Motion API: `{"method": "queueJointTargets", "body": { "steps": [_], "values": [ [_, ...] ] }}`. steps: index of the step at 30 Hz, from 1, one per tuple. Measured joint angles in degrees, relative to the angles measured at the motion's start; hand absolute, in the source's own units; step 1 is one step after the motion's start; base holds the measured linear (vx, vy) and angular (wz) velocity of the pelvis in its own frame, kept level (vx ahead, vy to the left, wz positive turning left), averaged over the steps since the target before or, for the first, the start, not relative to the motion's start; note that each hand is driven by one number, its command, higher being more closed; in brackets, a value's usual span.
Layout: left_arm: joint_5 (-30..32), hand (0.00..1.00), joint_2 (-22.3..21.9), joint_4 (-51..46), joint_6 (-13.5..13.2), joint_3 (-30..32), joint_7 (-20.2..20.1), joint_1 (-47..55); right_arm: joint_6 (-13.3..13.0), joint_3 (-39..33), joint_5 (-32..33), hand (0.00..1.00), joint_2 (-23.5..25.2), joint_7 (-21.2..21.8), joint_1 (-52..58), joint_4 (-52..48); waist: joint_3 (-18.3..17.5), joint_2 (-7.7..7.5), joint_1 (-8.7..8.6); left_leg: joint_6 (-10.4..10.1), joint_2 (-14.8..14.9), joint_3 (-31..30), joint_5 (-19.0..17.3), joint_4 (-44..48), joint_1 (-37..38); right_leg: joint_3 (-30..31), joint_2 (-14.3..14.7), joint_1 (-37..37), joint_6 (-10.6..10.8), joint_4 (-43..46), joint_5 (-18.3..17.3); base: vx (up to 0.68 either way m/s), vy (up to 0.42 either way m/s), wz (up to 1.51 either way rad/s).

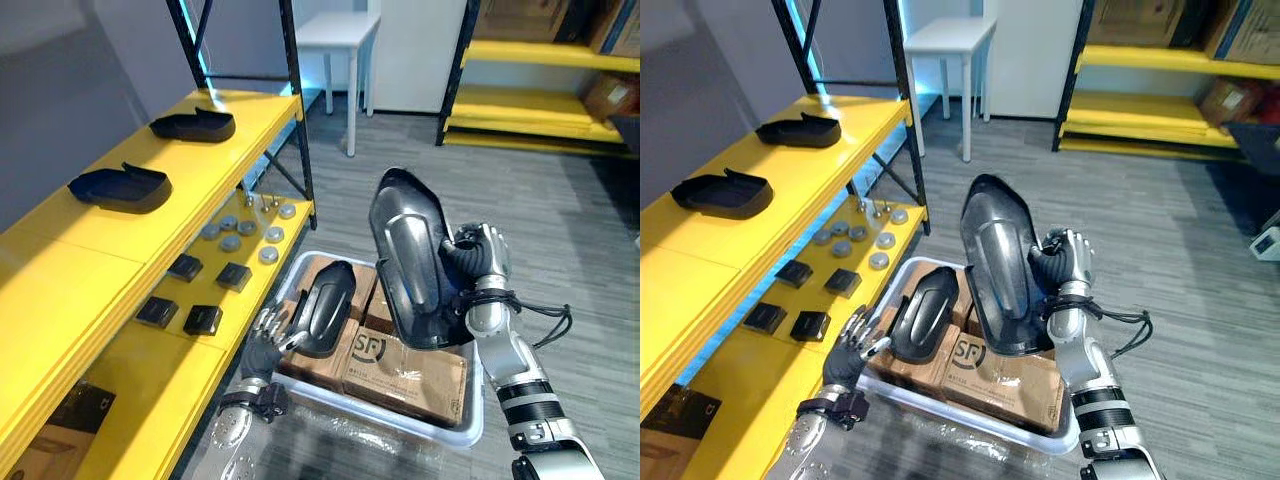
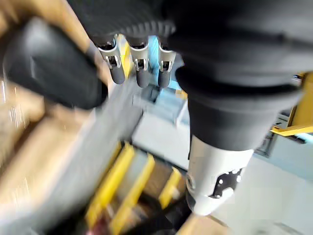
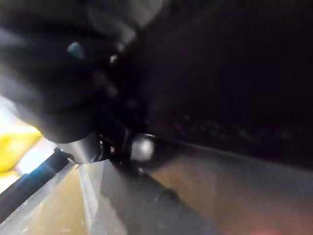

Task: Walk over and take plastic housings, then place them on the shelf

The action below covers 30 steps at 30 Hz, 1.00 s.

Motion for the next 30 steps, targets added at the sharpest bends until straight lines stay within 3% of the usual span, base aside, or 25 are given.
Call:
{"method": "queueJointTargets", "body": {
  "steps": [4,15,21,22,26,30],
  "values": [
    [-5.9,0.0,1.7,1.7,0.2,-3.3,-0.6,-1.8,-1.1,2.6,-2.3,1.0,-0.1,-1.0,2.0,-2.9,-1.4,-0.57,-0.03,-0.3,0.3,0.0,0.5,-0.9,0.6,0.0,0.4,0.8,-0.1,-1.2,0.6,0.0,-0.003,-0.01],
    [-10.2,0.0,2.6,6.5,1.0,-14.4,0.0,-6.5,-2.4,16.4,-3.0,1.0,3.5,-3.5,3.5,-3.3,-3.8,-0.75,0.08,-0.4,0.4,0.0,0.6,-1.7,1.5,-0.2,0.6,1.9,-0.1,-2.4,0.8,0.0,0.0,0.0],
    [-11.2,0.0,2.1,10.1,0.1,-17.6,3.8,-7.6,-2.8,22.2,-2.8,1.0,5.7,-6.3,5.0,-3.2,-5.1,-1.05,0.22,-0.4,0.3,0.1,0.6,-1.6,2.0,-0.3,0.6,2.8,-0.1,-3.0,0.9,0.0,0.0,0.0],
    [-11.2,1.0,2.1,10.7,0.0,-18.5,4.8,-7.7,-2.7,22.8,-2.7,1.0,5.7,-7.0,5.6,-3.2,-5.3,-1.12,0.22,-0.5,0.4,0.1,0.6,-1.6,2.4,-0.3,0.6,3.2,-0.1,-3.1,0.9,0.0,0.0,0.0],
    [-12.4,1.0,1.7,11.0,-1.0,-19.0,9.4,-8.1,-2.7,24.0,-2.1,1.0,5.3,-9.5,8.0,-5.3,-5.8,-1.24,0.1,-0.8,0.6,0.1,0.4,-1.6,2.4,-0.2,0.8,3.2,-0.2,-3.1,0.9,0.0,0.0,0.0],
    [-12.1,1.0,-1.0,10.9,-6.3,-18.0,17.5,-8.1,-2.7,25.8,1.0,1.0,3.3,-13.6,12.0,-7.6,-6.0,-1.3,0.14,-0.8,0.7,0.0,0.4,-1.7,2.7,-0.4,1.0,3.8,-0.2,-3.1,0.9,0.0,0.0,0.01]
  ]
}}
